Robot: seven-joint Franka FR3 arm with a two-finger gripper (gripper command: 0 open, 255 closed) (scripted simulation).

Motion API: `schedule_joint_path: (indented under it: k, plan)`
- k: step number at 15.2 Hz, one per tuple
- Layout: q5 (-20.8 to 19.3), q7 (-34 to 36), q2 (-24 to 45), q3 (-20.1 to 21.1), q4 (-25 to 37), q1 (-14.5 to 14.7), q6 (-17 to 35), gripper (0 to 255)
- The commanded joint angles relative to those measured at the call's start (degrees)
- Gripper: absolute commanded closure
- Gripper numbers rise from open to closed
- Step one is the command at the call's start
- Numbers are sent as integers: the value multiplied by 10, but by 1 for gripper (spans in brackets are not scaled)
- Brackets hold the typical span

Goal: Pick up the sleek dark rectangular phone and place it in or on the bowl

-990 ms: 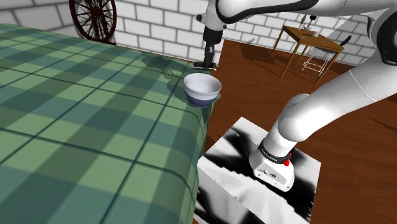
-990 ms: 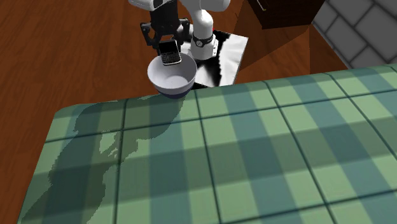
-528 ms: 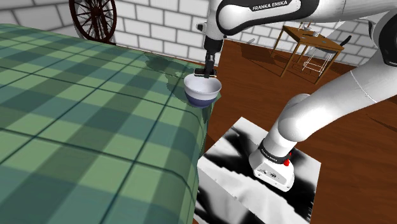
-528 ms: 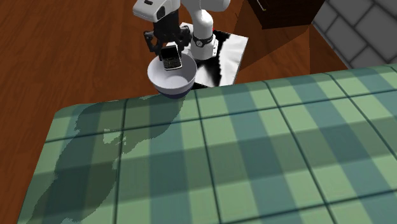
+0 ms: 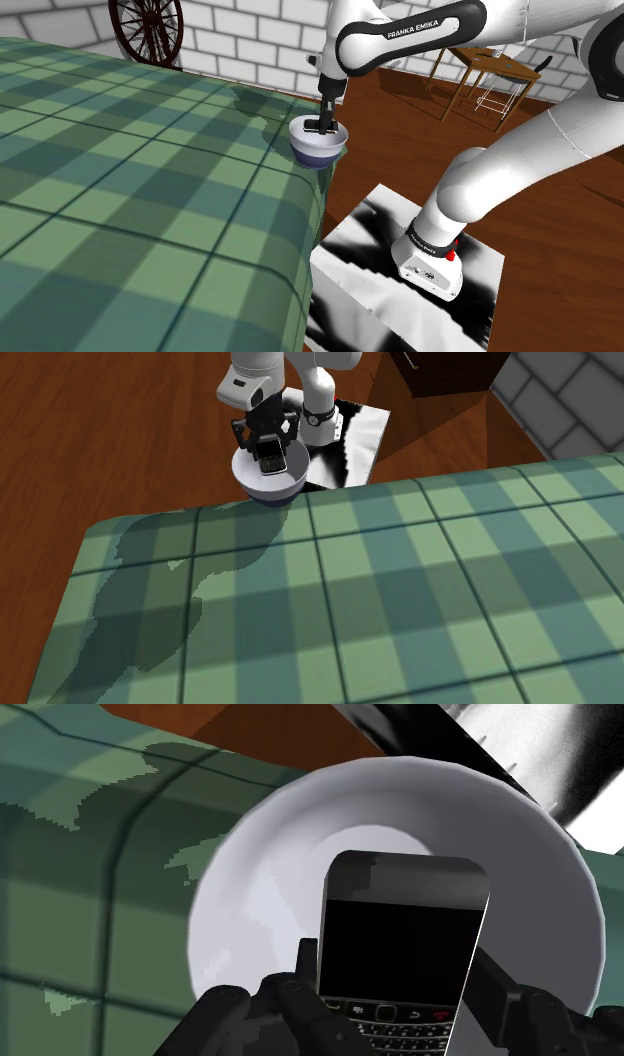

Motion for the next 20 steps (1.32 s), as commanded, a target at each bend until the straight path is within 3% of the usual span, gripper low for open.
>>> schedule_joint_path:
  k: [1, 6, 7, 12, 16, 20]
  plan:
    - [0, 0, 2, 0, -2, 0, 5, 255]
    - [0, 0, 3, 0, -2, 0, 5, 255]
    - [0, 0, 3, 0, -2, 0, 5, 0]
    - [0, 0, 2, 0, -2, 0, 5, 0]
    - [2, -1, -21, 0, 52, 1, -73, 0]
    - [2, -1, -21, 0, 52, 1, -73, 0]
